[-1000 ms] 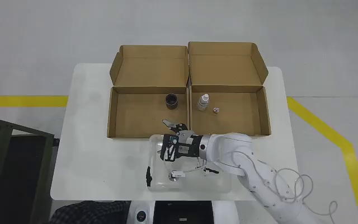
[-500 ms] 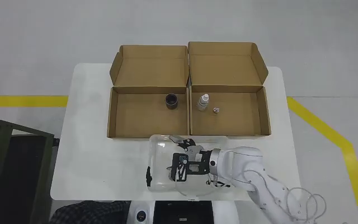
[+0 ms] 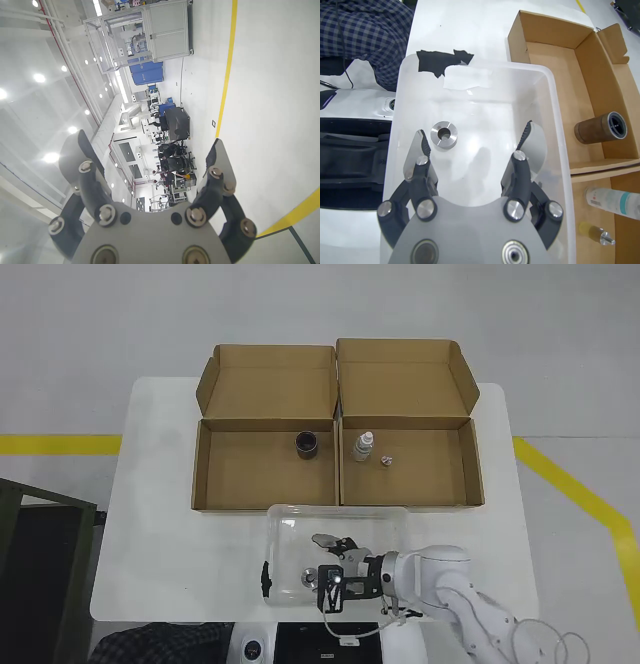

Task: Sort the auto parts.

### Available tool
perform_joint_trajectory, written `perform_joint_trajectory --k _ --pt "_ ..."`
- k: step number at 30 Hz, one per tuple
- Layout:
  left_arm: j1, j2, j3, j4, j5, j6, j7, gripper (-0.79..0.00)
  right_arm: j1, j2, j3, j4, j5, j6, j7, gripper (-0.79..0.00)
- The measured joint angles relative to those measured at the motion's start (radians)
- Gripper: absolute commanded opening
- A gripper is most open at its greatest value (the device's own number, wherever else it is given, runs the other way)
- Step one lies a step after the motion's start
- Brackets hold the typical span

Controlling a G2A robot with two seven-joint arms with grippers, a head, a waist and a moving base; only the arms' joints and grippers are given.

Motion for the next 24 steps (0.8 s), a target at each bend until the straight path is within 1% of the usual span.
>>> perform_joint_trajectory --k 2,10,17,19,21,24 --pt "0.000 0.000 0.000 0.000 0.000 0.000 0.000 0.000 0.001 0.001 -0.006 0.010 -0.007 -0.003 -0.004 -0.185" --pt "0.000 0.000 0.000 0.000 0.000 0.000 0.000 0.000 0.028 0.000 -0.040 0.058 -0.022 -0.001 -0.013 -0.182" --pt "0.000 0.000 0.000 0.000 0.000 0.000 0.000 0.000 0.069 -0.008 -0.088 0.113 -0.022 0.005 -0.010 -0.200" --pt "0.000 0.000 0.000 0.000 0.000 0.000 0.000 0.000 0.083 -0.011 -0.105 0.130 -0.022 0.009 -0.010 -0.219" --pt "0.000 0.000 0.000 0.000 0.000 0.000 0.000 0.000 0.097 -0.015 -0.120 0.147 -0.020 0.013 -0.010 -0.265" --pt "0.000 0.000 0.000 0.000 0.000 0.000 0.000 0.000 0.115 -0.019 -0.138 0.171 -0.015 0.018 -0.011 -0.376"
